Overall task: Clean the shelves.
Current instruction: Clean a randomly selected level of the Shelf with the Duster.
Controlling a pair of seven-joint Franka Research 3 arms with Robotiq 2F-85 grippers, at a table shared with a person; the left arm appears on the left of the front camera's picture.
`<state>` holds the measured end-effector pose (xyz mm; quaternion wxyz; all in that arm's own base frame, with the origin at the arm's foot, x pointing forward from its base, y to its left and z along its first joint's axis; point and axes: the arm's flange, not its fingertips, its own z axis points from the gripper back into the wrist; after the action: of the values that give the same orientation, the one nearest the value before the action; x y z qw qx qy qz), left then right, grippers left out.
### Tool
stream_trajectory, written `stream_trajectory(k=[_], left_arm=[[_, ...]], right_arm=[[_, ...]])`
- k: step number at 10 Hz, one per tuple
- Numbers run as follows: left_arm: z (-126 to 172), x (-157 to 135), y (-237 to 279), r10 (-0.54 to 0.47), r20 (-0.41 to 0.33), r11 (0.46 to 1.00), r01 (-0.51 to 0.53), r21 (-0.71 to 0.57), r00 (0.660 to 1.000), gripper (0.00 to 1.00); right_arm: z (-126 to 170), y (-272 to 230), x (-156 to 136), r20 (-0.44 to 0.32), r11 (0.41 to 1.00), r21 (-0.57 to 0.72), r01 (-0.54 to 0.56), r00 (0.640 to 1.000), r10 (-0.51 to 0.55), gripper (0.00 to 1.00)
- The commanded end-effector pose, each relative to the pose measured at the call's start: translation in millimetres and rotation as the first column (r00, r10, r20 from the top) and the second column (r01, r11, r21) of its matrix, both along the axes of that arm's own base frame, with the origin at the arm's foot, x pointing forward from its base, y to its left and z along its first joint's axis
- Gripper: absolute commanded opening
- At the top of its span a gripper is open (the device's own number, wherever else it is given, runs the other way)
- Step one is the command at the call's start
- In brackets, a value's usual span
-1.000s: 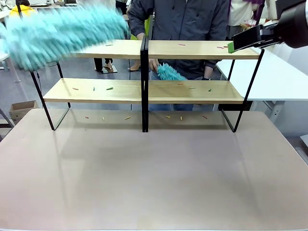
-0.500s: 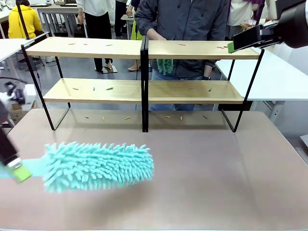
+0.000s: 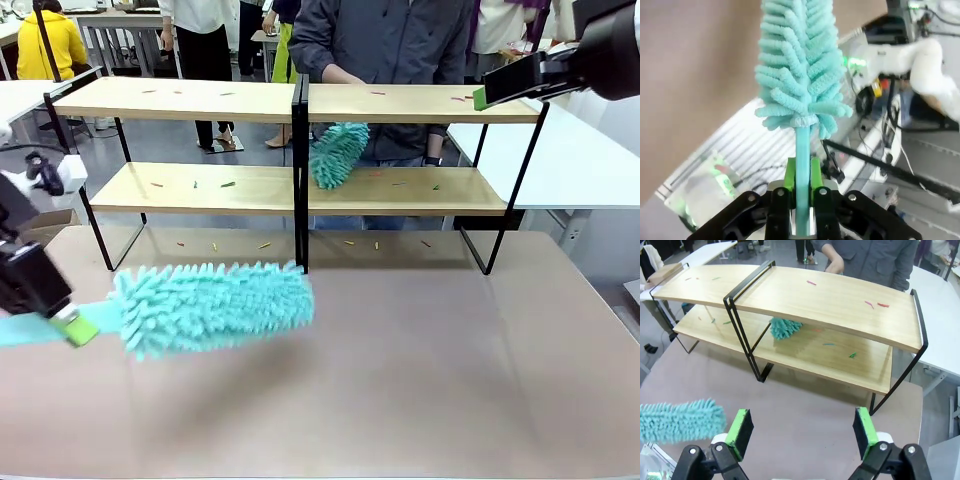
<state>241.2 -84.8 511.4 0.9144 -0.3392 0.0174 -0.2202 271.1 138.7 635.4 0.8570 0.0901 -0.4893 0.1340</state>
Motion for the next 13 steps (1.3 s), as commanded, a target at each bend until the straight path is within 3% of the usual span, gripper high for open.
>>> stream_trajectory(k=[1, 2, 3, 4, 5, 6, 9, 13], left_arm=[[-27, 12, -48, 0.147, 0.098, 0.989, -0.148, 0.001, 0.984, 0.13], [-33, 28, -66, 0.187, 0.112, 0.981, -0.19, 0.02, 0.976, 0.13], [-33, 30, -68, 0.129, 0.046, 0.989, -0.131, 0.061, 0.991, 0.13], [-32, 26, -58, 0.044, 0.025, 0.991, -0.046, 0.128, 0.999, 0.13], [-32, 15, -37, -0.102, -0.011, 0.973, 0.102, 0.207, 0.995, 0.13], [-31, 1, -16, -0.18, -0.031, 0.968, 0.183, 0.173, 0.983, 0.13], [-15, -37, 48, -0.171, 0.023, 0.984, 0.169, 0.048, 0.985, 0.13], [-7, -36, 77, -0.202, 0.026, 0.978, 0.203, -0.04, 0.979, 0.13]], right_arm=[[1, 0, 0, 0.001, 1.0, 0.003, -0.001, 1.0, 0.001, 1.0], [1, 0, 0, 0.001, 1.0, 0.003, -0.001, 1.0, 0.001, 1.0], [1, 0, 0, 0.001, 1.0, 0.003, -0.001, 1.0, 0.001, 1.0], [1, 0, 0, 0.001, 1.0, 0.003, -0.001, 1.0, 0.001, 1.0], [1, 0, 0, 0.001, 1.0, 0.003, -0.001, 1.0, 0.001, 1.0], [1, 0, 0, 0.001, 1.0, 0.003, -0.001, 1.0, 0.001, 1.0], [1, 0, 0, 0.001, 1.0, 0.003, -0.001, 1.0, 0.001, 1.0], [1, 0, 0, 0.001, 1.0, 0.003, -0.001, 1.0, 0.001, 1.0]])
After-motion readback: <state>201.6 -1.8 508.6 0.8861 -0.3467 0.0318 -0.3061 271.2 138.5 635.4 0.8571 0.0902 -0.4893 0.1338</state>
